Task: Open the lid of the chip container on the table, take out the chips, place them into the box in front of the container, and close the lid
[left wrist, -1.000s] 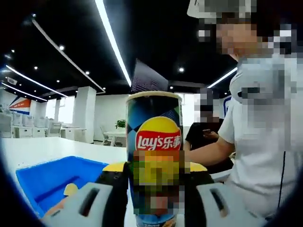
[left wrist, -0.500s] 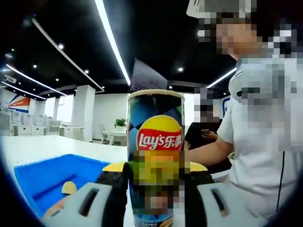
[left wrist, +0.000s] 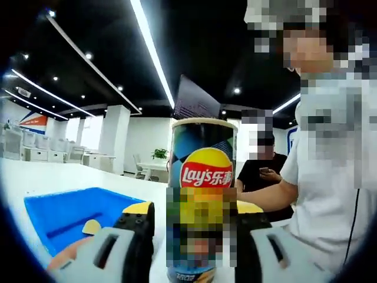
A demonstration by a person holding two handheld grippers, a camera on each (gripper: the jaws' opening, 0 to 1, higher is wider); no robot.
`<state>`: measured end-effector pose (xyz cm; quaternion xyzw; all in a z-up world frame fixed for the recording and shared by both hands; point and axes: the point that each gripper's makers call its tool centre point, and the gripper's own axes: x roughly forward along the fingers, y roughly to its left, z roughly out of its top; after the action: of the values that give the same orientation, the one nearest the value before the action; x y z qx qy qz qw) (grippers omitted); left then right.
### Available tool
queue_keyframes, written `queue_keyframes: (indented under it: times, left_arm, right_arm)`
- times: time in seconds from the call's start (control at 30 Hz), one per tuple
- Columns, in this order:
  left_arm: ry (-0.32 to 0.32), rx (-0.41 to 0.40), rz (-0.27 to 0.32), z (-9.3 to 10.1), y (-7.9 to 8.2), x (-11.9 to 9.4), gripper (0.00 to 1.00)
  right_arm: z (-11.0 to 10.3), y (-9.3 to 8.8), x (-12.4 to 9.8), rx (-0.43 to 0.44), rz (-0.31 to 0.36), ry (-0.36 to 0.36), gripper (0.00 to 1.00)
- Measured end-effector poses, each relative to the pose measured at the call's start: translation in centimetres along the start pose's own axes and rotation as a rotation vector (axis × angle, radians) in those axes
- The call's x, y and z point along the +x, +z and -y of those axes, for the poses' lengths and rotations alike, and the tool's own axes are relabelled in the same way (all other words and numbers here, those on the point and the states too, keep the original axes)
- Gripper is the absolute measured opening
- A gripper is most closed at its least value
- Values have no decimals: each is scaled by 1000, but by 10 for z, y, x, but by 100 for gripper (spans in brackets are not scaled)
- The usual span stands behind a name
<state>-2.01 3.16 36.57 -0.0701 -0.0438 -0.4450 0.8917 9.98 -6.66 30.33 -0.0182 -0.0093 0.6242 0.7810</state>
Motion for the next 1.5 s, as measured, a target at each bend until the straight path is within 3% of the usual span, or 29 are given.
queue_keyframes:
  times: [0.1,0.17,0.27,0.3,0.4,0.47,0.57,0.67,0.97,1.27,1.4,1.5]
  left_arm:
    - [50,8,16,-4,4,-4,57]
    - [64,10,34,-4,6,-9,57]
    - [80,0,65,-5,8,-15,57]
    - [86,0,70,-5,8,-16,57]
    - [96,1,68,-6,4,-18,57]
    - [95,-10,73,-5,1,-19,57]
    - [100,-9,64,-3,-3,-20,57]
    - [101,-11,51,-3,-6,-21,56]
    - [162,-4,80,-12,-5,-29,54]
    - [156,-12,80,-7,-8,-26,54]
    - [151,-4,52,-4,-13,-24,54]
    - [147,-1,40,-3,-16,-24,54]
  right_arm:
    - [12,-3,-14,-6,-32,-83,55]
    - [29,-8,-25,-37,-71,-181,60]
    - [50,-15,-37,-31,-107,-283,60]
    - [59,-25,-42,3,-155,-326,60]
    - [72,-36,-46,32,-198,-379,61]
    - [77,-43,-47,85,-213,-395,63]
    - [75,-44,-43,66,-203,-378,68]
    - [78,-59,-46,32,-288,-397,65]
    - [82,-62,-46,17,-291,-398,62]
    - [83,-68,-44,49,-315,-398,59]
    - [88,-68,-47,61,-308,-438,49]
    - [86,-67,-47,65,-306,-446,48]
